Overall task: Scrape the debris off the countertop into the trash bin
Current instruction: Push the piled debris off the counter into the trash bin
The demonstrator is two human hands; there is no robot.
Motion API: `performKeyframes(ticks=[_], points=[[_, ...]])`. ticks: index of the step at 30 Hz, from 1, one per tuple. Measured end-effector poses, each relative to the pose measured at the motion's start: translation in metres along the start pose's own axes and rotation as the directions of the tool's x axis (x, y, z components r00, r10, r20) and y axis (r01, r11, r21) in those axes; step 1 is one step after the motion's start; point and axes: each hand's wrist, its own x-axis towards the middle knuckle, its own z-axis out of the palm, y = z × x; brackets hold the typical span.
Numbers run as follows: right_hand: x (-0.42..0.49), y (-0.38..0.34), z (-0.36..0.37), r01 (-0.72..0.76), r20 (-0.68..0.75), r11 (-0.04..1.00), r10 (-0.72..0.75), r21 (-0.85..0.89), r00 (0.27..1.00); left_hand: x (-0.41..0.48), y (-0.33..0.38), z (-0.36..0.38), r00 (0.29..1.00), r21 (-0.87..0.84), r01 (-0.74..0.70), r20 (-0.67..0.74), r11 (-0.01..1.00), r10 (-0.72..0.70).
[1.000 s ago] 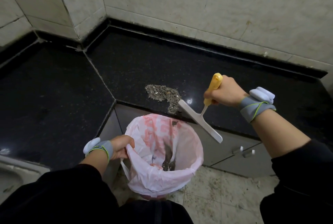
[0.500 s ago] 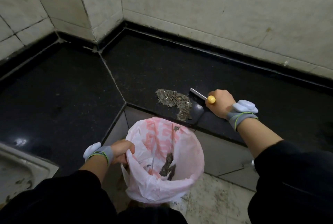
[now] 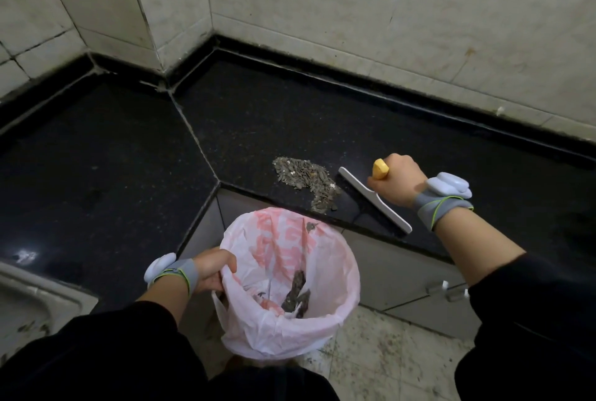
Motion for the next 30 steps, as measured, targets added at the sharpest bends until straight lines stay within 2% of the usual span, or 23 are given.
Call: performKeyframes(ticks=[7, 11, 17, 20, 25, 30], points=[[-0.016, -0.006, -0.001, 0.069, 0.087, 0.997, -0.066, -0.033, 0.994, 0.003, -0.002, 0.000, 1.000, -0.012, 0.022, -0.008, 1.000, -0.023], [-0.025, -0.002, -0.004, 0.112, 0.124, 0.993, -0.115, 0.030, 0.986, -0.003, 0.001, 0.004, 0.999, -0.009, 0.025, 0.023, 1.000, -0.024], [-0.037, 0.001, -0.009, 0.097, 0.186, 0.986, -0.122, 0.137, 0.975, -0.003, 0.005, 0.004, 0.999, 0.008, 0.032, 0.007, 0.999, -0.032], [-0.038, -0.004, -0.018, 0.047, 0.141, 0.981, -0.075, 0.186, 0.987, -0.001, 0.003, 0.003, 0.999, 0.041, 0.037, -0.016, 0.998, -0.036], [-0.016, -0.006, -0.021, -0.009, -0.036, 0.987, 0.015, 0.159, 0.999, 0.000, 0.003, 0.003, 0.999, 0.079, 0.027, -0.035, 0.997, -0.024], [0.010, -0.016, 0.001, 0.038, -0.067, 0.998, -0.035, 0.047, 0.997, -0.007, 0.004, 0.000, 1.000, 0.013, 0.022, 0.003, 1.000, -0.022]])
